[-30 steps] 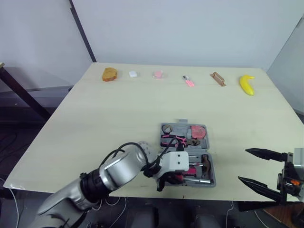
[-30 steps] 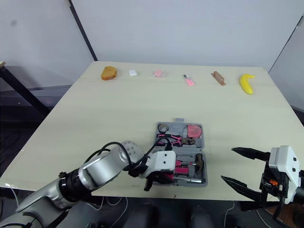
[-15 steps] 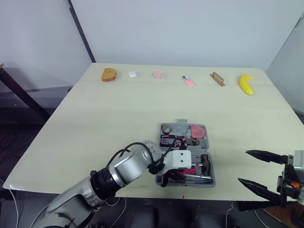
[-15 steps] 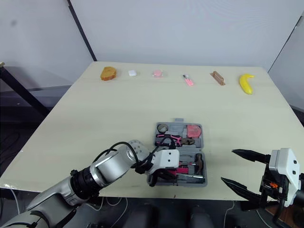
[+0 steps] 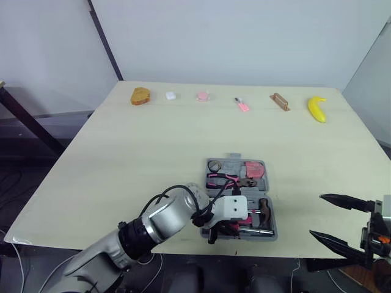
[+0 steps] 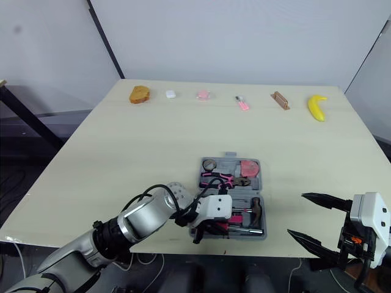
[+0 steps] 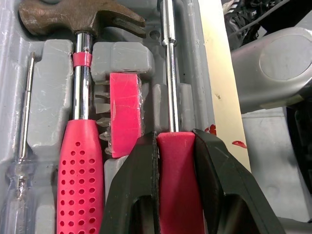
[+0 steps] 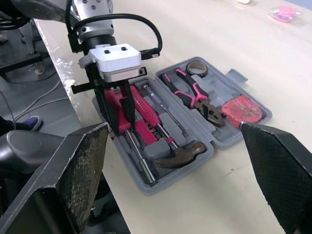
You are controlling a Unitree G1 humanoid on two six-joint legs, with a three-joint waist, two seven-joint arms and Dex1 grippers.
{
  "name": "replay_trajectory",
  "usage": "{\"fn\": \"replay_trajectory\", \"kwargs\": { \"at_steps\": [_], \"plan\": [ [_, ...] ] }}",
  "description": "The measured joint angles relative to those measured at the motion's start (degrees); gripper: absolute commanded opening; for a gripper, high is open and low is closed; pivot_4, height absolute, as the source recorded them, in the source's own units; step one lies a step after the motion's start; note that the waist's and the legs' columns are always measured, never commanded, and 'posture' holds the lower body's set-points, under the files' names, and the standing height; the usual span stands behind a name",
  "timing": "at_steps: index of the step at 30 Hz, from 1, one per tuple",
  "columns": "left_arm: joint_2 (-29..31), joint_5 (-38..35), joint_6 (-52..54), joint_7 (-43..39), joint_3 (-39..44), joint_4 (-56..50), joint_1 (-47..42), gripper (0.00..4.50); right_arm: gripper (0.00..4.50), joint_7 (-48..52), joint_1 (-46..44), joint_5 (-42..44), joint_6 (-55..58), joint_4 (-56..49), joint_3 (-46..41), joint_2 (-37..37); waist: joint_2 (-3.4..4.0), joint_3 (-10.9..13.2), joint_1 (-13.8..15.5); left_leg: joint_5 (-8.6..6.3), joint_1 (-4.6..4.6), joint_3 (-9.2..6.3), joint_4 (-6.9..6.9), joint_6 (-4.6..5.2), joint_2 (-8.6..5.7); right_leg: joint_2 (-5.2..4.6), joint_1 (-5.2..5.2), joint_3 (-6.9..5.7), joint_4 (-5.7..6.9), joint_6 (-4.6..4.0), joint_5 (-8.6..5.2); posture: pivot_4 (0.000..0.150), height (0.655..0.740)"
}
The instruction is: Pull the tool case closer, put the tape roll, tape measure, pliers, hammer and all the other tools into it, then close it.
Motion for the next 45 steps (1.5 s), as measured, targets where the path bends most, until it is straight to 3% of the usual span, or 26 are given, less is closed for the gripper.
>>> {"fn": "replay_trajectory", "kwargs": {
  "at_steps": [26,28,29,33,41,45],
  "plan": [
    [-0.46,-2.46,10.49,-2.43,-0.12,-1.67,-3.55,0.56,4.5,4.78,-1.9,-2.66,-0.65,1.99,0.14,-2.33,0.0,0.0,-0.06,0.0,-0.01,-0.03,0.0,0.0,0.02,0.02,0.0,-0.02,0.0,0.0,0.0,0.15,0.74],
    [-0.48,-2.73,10.82,-2.46,-0.17,-2.06,-3.55,1.57,4.5,4.83,-1.88,-2.67,-0.65,1.99,0.14,-2.33,0.0,0.0,-0.05,0.0,-0.01,-0.04,0.0,0.0,0.01,0.01,0.0,-0.01,0.0,0.0,0.0,0.15,0.74],
    [-0.45,-3.0,10.94,-2.47,-0.19,-2.15,-3.55,1.81,4.5,4.86,-1.84,-2.67,-0.65,1.99,0.14,-2.32,0.0,0.0,-0.03,0.0,-0.01,-0.04,0.01,0.0,0.01,0.01,0.0,-0.01,0.01,0.0,0.0,0.15,0.74],
    [-0.46,-3.67,10.92,-2.33,-0.05,-2.21,-3.56,3.56,4.5,4.89,-1.59,-2.68,-0.66,1.99,0.14,-2.3,0.0,0.0,-0.04,0.0,0.0,-0.04,0.01,0.0,0.01,0.01,0.0,-0.01,0.01,0.0,0.0,0.15,0.74],
    [5.14,-8.38,4.43,-5.7,7.15,-2.28,-1.77,3.56,4.5,4.75,-1.79,-2.81,-0.98,2.05,0.35,-1.96,0.02,0.0,-0.13,0.0,0.01,-0.09,0.0,0.0,0.06,0.02,-0.01,-0.01,0.02,-0.01,0.0,0.15,0.74],
    [6.51,-13.84,-11.25,-9.94,16.71,-1.14,7.08,3.56,4.5,4.53,-2.42,-2.89,-1.24,2.41,1.11,-1.65,0.03,-0.01,-0.11,0.0,0.02,-0.05,0.0,-0.01,0.1,-0.01,-0.01,0.02,0.0,-0.01,0.0,0.15,0.74]
  ]
}}
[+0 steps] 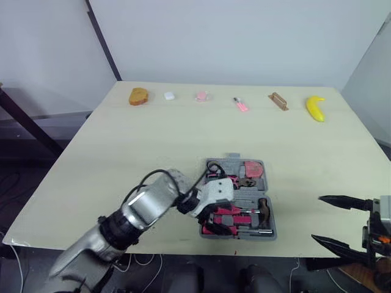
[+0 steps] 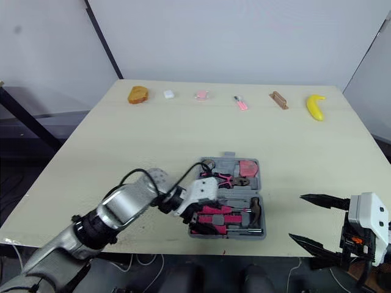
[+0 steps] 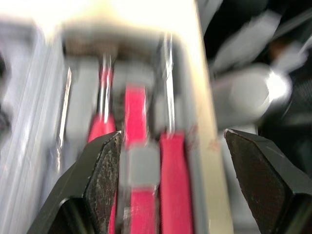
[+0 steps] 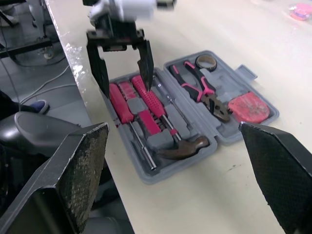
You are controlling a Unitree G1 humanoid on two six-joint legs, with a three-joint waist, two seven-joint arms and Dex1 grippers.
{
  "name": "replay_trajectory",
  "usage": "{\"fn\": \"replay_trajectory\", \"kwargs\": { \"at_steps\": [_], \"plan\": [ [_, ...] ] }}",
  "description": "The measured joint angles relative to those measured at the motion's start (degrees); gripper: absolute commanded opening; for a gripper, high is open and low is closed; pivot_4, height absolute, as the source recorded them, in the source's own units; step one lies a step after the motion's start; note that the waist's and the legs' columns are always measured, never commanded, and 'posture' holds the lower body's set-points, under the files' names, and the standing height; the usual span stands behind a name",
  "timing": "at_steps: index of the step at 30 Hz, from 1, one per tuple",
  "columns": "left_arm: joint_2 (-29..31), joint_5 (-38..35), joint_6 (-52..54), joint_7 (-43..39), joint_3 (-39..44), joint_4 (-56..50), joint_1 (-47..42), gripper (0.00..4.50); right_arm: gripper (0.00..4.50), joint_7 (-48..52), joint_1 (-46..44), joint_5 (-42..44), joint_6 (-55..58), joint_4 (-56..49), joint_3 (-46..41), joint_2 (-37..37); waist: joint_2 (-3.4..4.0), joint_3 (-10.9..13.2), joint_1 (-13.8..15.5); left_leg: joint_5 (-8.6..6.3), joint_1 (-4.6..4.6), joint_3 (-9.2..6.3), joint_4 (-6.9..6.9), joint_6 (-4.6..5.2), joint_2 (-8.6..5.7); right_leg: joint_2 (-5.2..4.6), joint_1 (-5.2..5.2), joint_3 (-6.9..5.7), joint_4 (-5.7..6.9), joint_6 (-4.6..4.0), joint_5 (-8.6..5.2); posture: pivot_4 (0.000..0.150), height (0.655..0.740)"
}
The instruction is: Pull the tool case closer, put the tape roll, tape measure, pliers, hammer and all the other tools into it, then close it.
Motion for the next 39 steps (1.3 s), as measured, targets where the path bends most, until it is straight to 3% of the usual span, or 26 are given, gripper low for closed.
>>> {"fn": "replay_trajectory", "kwargs": {
  "at_steps": [3,9,26,39],
  "plan": [
    [0.03,-2.73,-3.82,-2.48,3.67,3.6,2.78,2.72,4.5,-0.52,-0.34,0.0,0.0,0.13,0.67,0.24,0.0,0.0,0.24,0.0,-0.01,0.05,0.03,0.0,-0.02,0.0,0.01,-0.06,0.01,0.0,0.0,0.15,0.74],
    [-2.89,-3.24,-12.04,-3.58,5.39,7.91,6.11,0.14,4.5,-0.95,0.05,0.02,0.0,0.13,1.01,0.46,0.01,-0.01,0.04,0.0,0.0,0.07,0.02,0.0,-0.06,-0.02,0.02,-0.02,-0.01,0.01,0.01,0.15,0.74],
    [-8.37,9.52,-27.48,-0.12,-0.62,19.07,8.02,0.14,4.5,-1.0,1.11,0.5,0.11,-0.19,0.82,0.43,0.06,-0.11,0.13,0.0,0.06,0.09,0.03,0.01,-0.06,0.0,0.1,-0.05,-0.01,0.01,0.01,0.15,0.74],
    [-9.2,10.8,-28.35,0.68,-0.9,21.02,8.12,0.14,4.5,-1.6,1.19,0.39,0.07,-0.94,1.62,1.19,0.19,-0.71,0.06,-0.02,0.78,0.08,-0.23,0.02,-0.01,0.0,0.76,0.04,-0.18,-0.16,-0.12,0.15,0.74]
  ]
}}
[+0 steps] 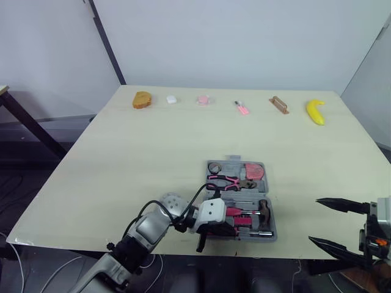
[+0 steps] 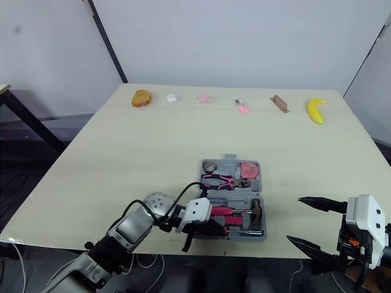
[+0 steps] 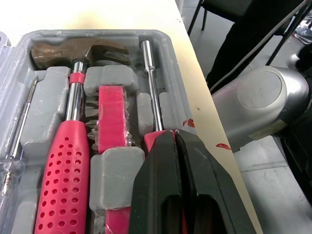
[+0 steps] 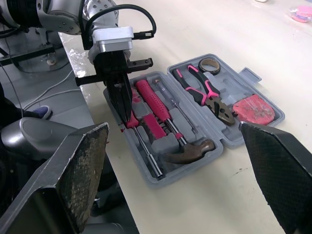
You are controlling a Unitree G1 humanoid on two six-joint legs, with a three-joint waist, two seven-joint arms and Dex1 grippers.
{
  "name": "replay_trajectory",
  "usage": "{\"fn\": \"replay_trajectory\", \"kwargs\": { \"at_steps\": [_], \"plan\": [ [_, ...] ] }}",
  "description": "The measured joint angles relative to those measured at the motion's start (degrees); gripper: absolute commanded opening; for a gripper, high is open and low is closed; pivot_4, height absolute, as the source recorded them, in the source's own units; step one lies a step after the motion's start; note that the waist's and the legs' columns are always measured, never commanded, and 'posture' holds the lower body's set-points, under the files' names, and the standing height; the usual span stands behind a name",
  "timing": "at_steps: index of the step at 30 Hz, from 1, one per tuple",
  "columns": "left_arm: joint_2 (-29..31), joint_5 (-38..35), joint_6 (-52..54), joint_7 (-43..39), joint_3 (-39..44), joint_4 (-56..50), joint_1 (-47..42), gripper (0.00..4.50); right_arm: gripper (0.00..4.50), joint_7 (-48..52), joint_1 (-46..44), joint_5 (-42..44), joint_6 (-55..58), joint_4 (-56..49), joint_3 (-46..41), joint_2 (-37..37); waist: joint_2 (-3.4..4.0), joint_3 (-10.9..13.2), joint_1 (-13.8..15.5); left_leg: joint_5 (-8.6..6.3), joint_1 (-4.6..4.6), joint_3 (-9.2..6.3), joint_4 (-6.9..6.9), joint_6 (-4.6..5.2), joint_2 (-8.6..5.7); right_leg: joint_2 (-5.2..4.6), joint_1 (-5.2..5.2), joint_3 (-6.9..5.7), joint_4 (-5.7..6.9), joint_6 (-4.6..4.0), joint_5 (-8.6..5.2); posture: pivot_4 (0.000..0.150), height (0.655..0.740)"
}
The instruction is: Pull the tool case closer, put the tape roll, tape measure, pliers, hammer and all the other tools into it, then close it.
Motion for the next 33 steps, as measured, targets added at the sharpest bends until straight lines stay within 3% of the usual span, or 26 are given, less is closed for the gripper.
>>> {"fn": "replay_trajectory", "kwargs": {
  "at_steps": [4,10,16,22,26,28,29,33],
  "plan": [
    [-1.73,-6.25,5.99,3.21,6.02,-2.74,5.12,0.14,4.5,-4.98,-2.37,-0.01,0.09,-0.48,4.32,4.67,-0.06,0.05,-0.33,0.0,-0.03,0.01,-0.07,0.0,0.15,0.0,-0.09,0.03,0.0,0.03,0.02,0.15,0.74],
    [-3.19,-16.33,15.77,15.16,21.7,-15.39,11.96,0.14,4.5,-14.57,-10.49,-5.95,-0.33,0.69,16.37,11.94,-0.05,0.07,-0.43,0.0,-0.04,0.03,-0.13,0.0,0.15,-0.1,-0.14,0.05,0.02,0.08,0.05,0.15,0.74],
    [-5.68,-20.61,17.68,25.38,32.86,-18.38,15.84,0.14,4.5,-21.55,-20.79,-10.7,-0.99,7.17,23.06,17.16,-0.11,0.11,-0.51,0.01,-0.02,0.05,-0.16,-0.01,0.1,-0.1,-0.15,0.06,0.0,0.09,0.07,0.15,0.74],
    [-4.33,-22.64,17.0,26.19,38.22,-18.12,18.16,0.14,4.5,-21.47,-26.09,-14.52,-5.54,17.61,26.33,19.02,-0.14,0.12,-0.07,0.01,-0.03,0.09,-0.25,-0.01,0.06,-0.11,-0.15,0.06,-0.11,0.11,0.08,0.15,0.74],
    [-2.15,-25.26,15.68,22.04,40.36,-16.99,21.04,1.85,4.5,-16.64,-23.75,-15.05,-10.3,24.78,24.61,16.52,-0.12,0.12,-0.05,0.01,-0.02,0.14,-0.42,-0.01,0.07,-0.12,-0.15,0.07,-0.26,0.09,0.08,0.15,0.74],
    [1.43,-26.63,14.63,17.9,42.65,-15.13,25.07,2.55,4.5,-11.43,-17.61,-14.64,-14.02,28.95,20.17,12.12,-0.11,0.11,-0.01,0.01,0.0,0.16,-0.61,-0.01,0.06,-0.13,-0.15,0.06,-0.45,0.05,0.06,0.15,0.74],
    [2.65,-26.72,14.38,16.88,44.08,-13.9,26.91,3.14,4.5,-10.05,-15.19,-14.6,-15.02,30.49,17.81,10.69,-0.11,0.11,0.0,0.01,0.01,0.16,-0.68,-0.01,0.07,-0.14,-0.15,0.06,-0.47,0.03,0.04,0.15,0.74],
    [4.72,-26.8,13.17,14.12,47.28,-9.76,30.0,4.48,4.5,-6.2,-9.12,-13.3,-17.59,34.76,11.5,9.36,-0.11,0.14,-0.33,0.0,0.06,0.19,-0.7,-0.01,0.14,-0.1,-0.2,0.08,-0.46,-0.08,-0.02,0.15,0.74]
  ]
}}
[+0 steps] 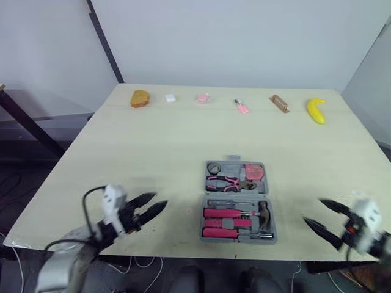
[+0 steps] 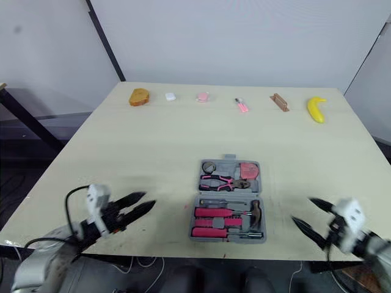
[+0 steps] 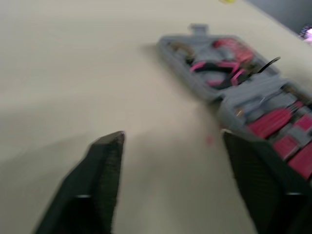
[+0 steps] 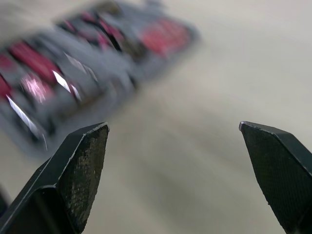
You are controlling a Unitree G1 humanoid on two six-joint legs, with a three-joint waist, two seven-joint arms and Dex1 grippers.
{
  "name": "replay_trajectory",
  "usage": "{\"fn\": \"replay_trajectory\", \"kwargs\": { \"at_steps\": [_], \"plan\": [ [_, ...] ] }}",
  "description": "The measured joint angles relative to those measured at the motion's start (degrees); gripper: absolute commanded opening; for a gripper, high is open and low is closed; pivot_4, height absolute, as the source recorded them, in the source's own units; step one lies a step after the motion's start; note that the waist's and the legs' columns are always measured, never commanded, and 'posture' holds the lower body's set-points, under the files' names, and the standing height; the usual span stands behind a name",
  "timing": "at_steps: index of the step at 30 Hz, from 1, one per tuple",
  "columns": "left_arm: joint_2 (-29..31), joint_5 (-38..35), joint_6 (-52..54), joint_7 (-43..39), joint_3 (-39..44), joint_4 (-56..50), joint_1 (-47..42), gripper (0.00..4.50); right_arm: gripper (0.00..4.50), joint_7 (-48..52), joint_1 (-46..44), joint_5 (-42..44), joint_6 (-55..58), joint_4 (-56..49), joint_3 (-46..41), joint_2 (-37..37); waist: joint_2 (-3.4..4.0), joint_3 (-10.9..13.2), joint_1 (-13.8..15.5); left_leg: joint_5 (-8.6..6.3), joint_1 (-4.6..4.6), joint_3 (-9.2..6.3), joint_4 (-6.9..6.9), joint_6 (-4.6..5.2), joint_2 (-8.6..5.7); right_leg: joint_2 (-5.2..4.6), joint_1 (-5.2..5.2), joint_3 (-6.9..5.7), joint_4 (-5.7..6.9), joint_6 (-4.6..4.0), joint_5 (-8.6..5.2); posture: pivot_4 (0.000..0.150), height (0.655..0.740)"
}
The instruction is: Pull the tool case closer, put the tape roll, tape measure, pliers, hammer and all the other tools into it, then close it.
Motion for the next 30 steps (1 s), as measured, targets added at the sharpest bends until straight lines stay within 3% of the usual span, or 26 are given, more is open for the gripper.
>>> {"fn": "replay_trajectory", "kwargs": {
  "at_steps": [4,9,12,15,18,19,22,26,27,30],
  "plan": [
    [2.44,0.33,-1.7,-2.66,1.87,4.0,2.64,4.48,4.5,2.62,5.72,2.83,0.13,-0.17,-6.27,-1.75,-0.02,-0.01,-0.12,0.0,0.09,0.05,0.01,0.0,0.04,-0.06,0.03,0.03,0.0,-0.02,-0.02,0.15,0.74],
    [2.53,0.45,-1.72,-2.56,1.47,4.36,-0.13,4.48,4.5,1.01,4.56,3.84,2.18,-3.15,-6.72,-1.64,-0.03,-0.02,-0.08,0.0,0.07,0.08,0.02,0.0,0.03,-0.14,0.03,0.03,0.0,-0.03,-0.01,0.15,0.74],
    [2.62,0.73,-1.7,-2.57,0.15,4.31,-1.71,4.48,4.5,-0.91,3.19,3.22,3.3,-5.65,-5.49,-1.6,-0.04,-0.02,0.03,0.0,0.05,0.08,0.02,-0.01,0.02,-0.14,0.03,0.03,0.0,-0.03,0.0,0.15,0.74],
    [3.65,2.56,-1.17,-3.23,-4.13,4.29,-5.89,4.48,4.5,-4.34,-1.85,-0.7,5.95,-8.14,1.42,-1.62,-0.04,-0.01,0.02,0.0,0.04,0.08,0.05,-0.01,0.0,-0.1,0.01,0.03,0.02,-0.02,0.01,0.15,0.74],
    [5.11,4.54,0.02,-5.03,-9.38,5.17,-13.11,3.69,3.69,-5.6,-10.33,-2.45,13.07,-8.49,9.38,-3.66,-0.03,0.0,0.04,0.0,0.03,0.08,0.07,-0.01,-0.04,-0.1,0.01,0.03,0.03,0.0,0.03,0.15,0.74],
    [5.79,5.52,0.11,-5.87,-11.03,6.15,-15.47,3.28,3.23,-5.44,-13.0,-2.69,15.35,-8.62,11.31,-4.98,-0.02,0.0,0.08,0.0,-0.02,0.07,0.06,-0.01,-0.08,-0.09,-0.03,0.03,0.02,0.05,0.06,0.15,0.74],
    [6.31,7.67,-0.07,-7.35,-13.73,9.26,-19.13,2.33,2.31,-5.3,-16.57,-3.56,18.81,-8.38,14.01,-6.94,-0.02,0.01,0.27,0.0,-0.09,0.02,0.03,-0.01,-0.17,-0.03,-0.05,-0.01,-0.01,0.17,0.12,0.15,0.74],
    [6.24,11.97,-1.5,-10.96,-19.79,15.67,-25.45,0.47,0.41,-3.94,-23.22,-7.84,21.74,-5.84,21.03,-9.42,-0.04,0.03,0.22,0.0,-0.15,0.01,0.04,0.0,-0.18,0.05,-0.09,-0.03,-0.01,0.18,0.12,0.15,0.74],
    [6.14,13.25,-2.39,-11.86,-21.22,17.49,-26.95,0.17,0.12,-3.42,-24.92,-9.07,22.38,-5.16,22.79,-10.02,-0.04,0.03,0.21,0.0,-0.15,0.02,0.04,0.0,-0.18,0.06,-0.12,-0.01,0.0,0.18,0.12,0.15,0.74],
    [3.98,16.99,-5.24,-12.66,-24.95,24.24,-31.98,0.17,0.12,-2.56,-30.09,-12.5,23.49,-2.64,27.21,-10.89,-0.05,0.04,0.23,0.0,-0.2,0.04,0.06,0.0,-0.19,0.08,-0.12,-0.04,-0.01,0.19,0.13,0.15,0.74]
  ]
}}
